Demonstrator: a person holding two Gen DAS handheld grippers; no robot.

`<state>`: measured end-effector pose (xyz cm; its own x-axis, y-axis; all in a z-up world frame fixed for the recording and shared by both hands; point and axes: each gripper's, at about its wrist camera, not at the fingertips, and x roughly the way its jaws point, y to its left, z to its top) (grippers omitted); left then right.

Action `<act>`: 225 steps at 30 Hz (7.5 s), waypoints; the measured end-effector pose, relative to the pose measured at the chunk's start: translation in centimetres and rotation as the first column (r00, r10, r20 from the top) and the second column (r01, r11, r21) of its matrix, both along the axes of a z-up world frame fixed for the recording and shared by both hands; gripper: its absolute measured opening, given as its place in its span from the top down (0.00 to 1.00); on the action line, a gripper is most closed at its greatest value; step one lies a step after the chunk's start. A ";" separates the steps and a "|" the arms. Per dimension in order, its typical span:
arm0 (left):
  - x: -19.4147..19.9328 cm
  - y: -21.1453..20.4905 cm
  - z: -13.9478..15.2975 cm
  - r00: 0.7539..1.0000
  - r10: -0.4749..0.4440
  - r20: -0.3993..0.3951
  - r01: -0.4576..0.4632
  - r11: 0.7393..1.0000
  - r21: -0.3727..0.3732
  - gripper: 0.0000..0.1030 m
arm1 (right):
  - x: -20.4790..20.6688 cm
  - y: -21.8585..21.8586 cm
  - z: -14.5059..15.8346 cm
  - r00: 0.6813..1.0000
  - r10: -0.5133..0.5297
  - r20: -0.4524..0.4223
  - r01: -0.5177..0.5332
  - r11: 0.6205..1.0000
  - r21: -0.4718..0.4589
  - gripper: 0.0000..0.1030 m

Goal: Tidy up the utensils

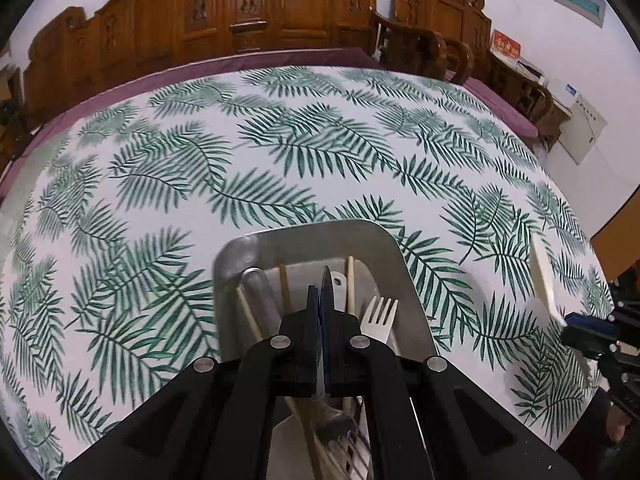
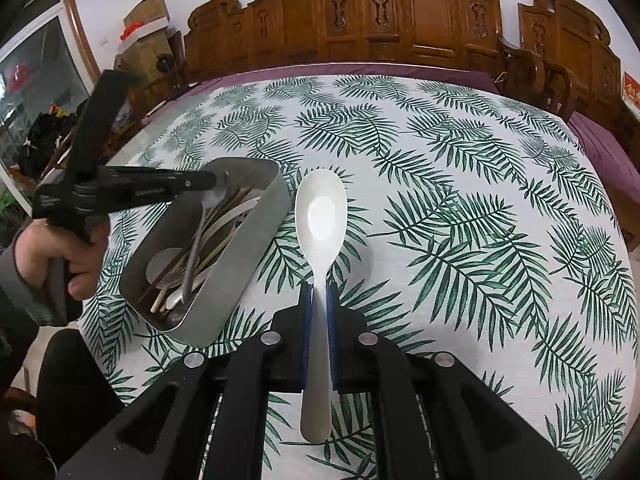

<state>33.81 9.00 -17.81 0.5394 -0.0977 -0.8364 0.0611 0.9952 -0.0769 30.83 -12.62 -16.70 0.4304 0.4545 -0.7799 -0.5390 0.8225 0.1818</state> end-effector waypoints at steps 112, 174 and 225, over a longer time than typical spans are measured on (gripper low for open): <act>-21.7 -2.5 10.3 0.971 0.111 0.210 -0.110 0.994 -0.014 0.08 | -12.2 -2.9 7.7 0.968 -0.155 0.197 0.132 0.983 0.125 0.03; -33.8 -7.4 24.4 0.823 0.072 0.563 -0.081 0.997 -0.008 0.08 | -24.5 -6.3 22.7 0.825 -0.208 0.525 0.082 0.964 0.253 0.03; -33.8 -7.4 24.0 0.822 0.074 0.565 -0.081 0.997 -0.014 0.08 | -24.6 -5.8 22.1 0.828 -0.219 0.517 0.093 0.961 0.259 0.03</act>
<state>0.06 1.57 6.22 0.9228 -0.0284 -0.3841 0.0130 0.9990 -0.0426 6.24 -18.39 5.40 0.8303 0.4719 -0.2965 -0.4700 0.8788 0.0826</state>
